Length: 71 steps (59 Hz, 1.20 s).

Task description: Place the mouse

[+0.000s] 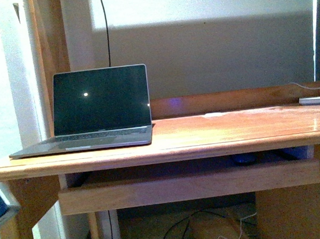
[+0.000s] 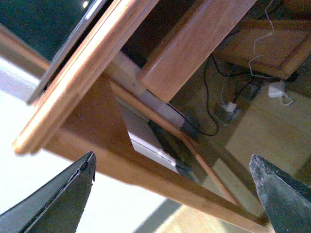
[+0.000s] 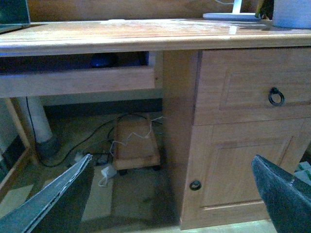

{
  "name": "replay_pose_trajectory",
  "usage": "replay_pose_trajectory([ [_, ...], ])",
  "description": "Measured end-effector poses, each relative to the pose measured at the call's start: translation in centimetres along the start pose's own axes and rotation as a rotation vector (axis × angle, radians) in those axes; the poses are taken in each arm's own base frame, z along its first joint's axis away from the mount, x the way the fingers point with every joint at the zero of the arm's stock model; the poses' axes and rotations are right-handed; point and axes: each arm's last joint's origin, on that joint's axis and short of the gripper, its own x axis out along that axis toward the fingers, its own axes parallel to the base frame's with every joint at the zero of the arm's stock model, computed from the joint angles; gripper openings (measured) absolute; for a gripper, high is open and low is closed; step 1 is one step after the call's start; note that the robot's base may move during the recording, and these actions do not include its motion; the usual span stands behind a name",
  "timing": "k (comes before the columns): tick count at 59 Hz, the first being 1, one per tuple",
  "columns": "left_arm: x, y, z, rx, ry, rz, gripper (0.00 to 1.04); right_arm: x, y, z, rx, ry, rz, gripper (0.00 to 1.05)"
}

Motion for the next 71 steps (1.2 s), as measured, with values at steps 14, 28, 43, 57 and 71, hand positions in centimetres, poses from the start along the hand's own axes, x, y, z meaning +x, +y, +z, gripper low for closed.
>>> replay_pose_trajectory([
  [14, 5.3, 0.2, 0.1, 0.307, -0.073, -0.026, 0.97, 0.0, 0.0, 0.0, 0.0, 0.0, 0.0, 0.97],
  [28, 8.9, -0.1, 0.0, 0.476, -0.134, -0.049, 0.97, 0.0, 0.0, 0.0, 0.0, 0.0, 0.0, 0.97],
  [43, 11.7, -0.5, -0.9, 0.589, -0.17, -0.064, 0.97, 0.0, 0.0, 0.0, 0.0, 0.0, 0.0, 0.97],
  [57, 13.9, -0.4, -1.8, 0.667, -0.194, -0.058, 0.97, 0.0, 0.0, 0.0, 0.0, 0.0, 0.0, 0.97],
  [71, 16.2, -0.4, -3.0, 0.71, -0.156, -0.05, 0.97, 0.0, 0.0, 0.0, 0.0, 0.0, 0.0, 0.97],
])
